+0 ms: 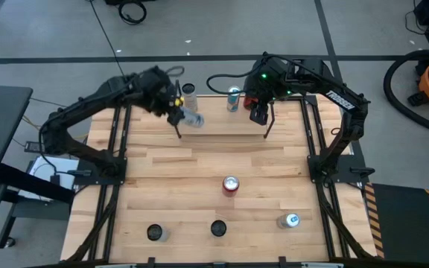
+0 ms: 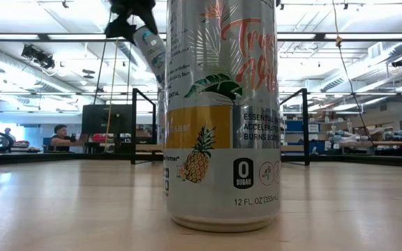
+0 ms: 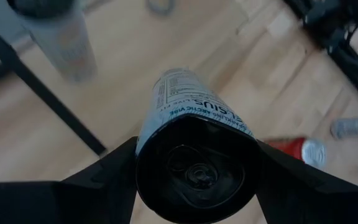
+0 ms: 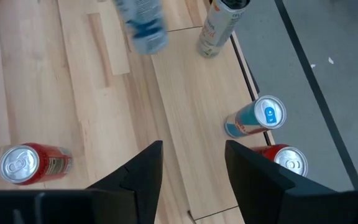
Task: Place canned beverage on shelf
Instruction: Put the top white blue soda can on the shelf
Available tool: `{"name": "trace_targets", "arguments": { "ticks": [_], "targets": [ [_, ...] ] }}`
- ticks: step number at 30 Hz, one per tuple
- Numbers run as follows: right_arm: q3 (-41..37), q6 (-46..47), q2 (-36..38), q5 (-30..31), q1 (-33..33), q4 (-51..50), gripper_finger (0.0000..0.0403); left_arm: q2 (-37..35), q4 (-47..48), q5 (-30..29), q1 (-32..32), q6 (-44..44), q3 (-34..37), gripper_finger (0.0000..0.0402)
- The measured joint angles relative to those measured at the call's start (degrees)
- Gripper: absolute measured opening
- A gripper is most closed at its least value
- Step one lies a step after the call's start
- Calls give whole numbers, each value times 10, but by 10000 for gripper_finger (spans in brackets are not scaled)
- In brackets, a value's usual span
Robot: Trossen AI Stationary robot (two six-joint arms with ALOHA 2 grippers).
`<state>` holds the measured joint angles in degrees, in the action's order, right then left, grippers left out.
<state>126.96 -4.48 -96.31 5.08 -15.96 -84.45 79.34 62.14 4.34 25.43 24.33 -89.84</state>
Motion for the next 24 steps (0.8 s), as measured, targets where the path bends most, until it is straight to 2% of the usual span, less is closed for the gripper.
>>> {"name": "trace_targets", "arguments": {
  "ticks": [9, 15, 19, 24],
  "targets": [
    [0, -2, 0, 0, -18, 0, 183, 135, 69, 17, 22, -67, -167, 262],
    [0, 3, 0, 0, -30, 0, 183, 220, 102, 16, 32, -73, -266, 263],
    [0, 5, 0, -1, -30, 0, 183, 260, 108, 16, 46, -75, -294, 263],
    [0, 15, 0, -2, -30, 0, 183, 303, 111, 16, 60, -86, -296, 263]
  ]
}}
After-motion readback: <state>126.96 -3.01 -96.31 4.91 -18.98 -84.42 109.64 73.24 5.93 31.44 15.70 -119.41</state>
